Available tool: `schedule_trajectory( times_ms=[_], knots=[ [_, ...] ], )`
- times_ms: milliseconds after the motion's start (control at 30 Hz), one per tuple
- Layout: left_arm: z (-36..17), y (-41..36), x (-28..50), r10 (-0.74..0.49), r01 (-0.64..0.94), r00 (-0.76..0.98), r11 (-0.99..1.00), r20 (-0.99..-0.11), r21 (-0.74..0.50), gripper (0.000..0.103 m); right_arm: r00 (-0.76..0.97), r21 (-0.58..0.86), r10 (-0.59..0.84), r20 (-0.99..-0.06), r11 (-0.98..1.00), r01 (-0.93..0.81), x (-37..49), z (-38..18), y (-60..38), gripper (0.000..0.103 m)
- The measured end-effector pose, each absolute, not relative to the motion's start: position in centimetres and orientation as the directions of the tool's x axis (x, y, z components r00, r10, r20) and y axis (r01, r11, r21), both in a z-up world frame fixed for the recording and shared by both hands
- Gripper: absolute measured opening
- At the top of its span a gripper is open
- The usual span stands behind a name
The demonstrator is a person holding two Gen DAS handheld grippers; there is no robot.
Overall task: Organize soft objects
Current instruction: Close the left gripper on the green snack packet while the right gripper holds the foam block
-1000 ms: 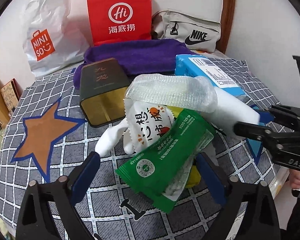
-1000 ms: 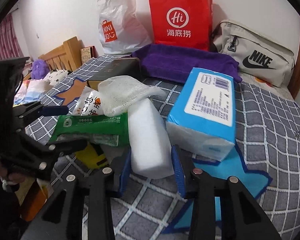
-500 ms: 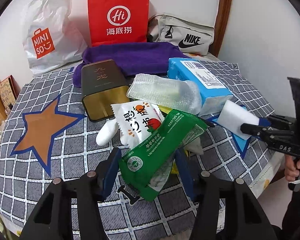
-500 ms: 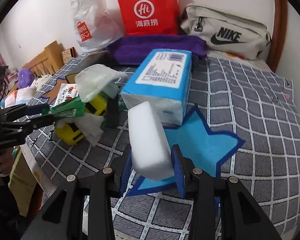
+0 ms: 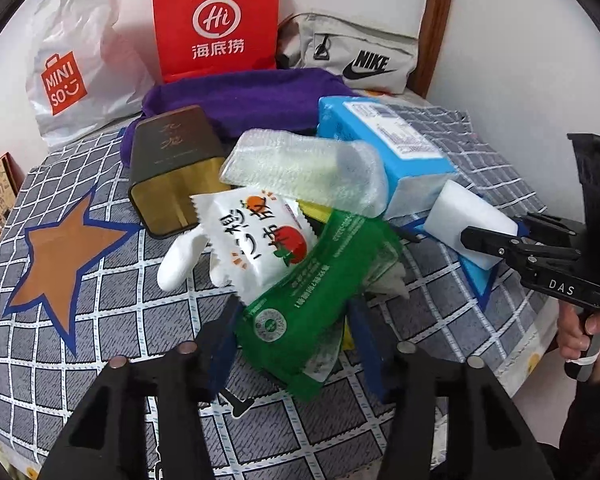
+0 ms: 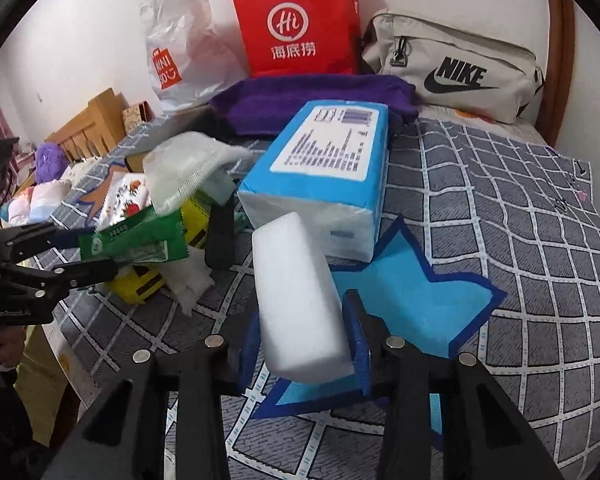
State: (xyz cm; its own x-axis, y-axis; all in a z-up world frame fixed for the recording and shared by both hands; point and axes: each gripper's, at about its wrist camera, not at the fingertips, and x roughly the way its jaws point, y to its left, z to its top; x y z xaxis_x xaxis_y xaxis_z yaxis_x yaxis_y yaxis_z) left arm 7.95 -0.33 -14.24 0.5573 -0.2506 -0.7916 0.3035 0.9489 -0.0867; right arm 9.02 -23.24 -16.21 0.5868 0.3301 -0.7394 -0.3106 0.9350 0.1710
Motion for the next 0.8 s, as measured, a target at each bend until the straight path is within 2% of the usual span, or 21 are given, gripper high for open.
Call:
schedule_trajectory(
  times_ms=[433,567,800],
  knots=[
    [-11.5,2.4,7.9,-0.285,0.264,0.606,0.953,-0.743,-0.151,0.037,0.601,0.164,0.345,-0.721,0.928,-0.335,8.6,-14.3,-22.7,0.039],
    [-10.7,3.2,7.9,-0.325,0.275,0.611,0.942,-0.722,-0.192,0.024,0.606,0.159,0.351,-0.714,0.924,-0.347,8.3,-13.5,-22.7,0.039],
    [-12.0,2.7,8.6,-0.322,0.283,0.574,0.941,-0.752,-0.187,0.024,0.592,0.159,0.348,-0.727,0.924,-0.349,8.5,-13.7,-22.4,0.039]
  ],
)
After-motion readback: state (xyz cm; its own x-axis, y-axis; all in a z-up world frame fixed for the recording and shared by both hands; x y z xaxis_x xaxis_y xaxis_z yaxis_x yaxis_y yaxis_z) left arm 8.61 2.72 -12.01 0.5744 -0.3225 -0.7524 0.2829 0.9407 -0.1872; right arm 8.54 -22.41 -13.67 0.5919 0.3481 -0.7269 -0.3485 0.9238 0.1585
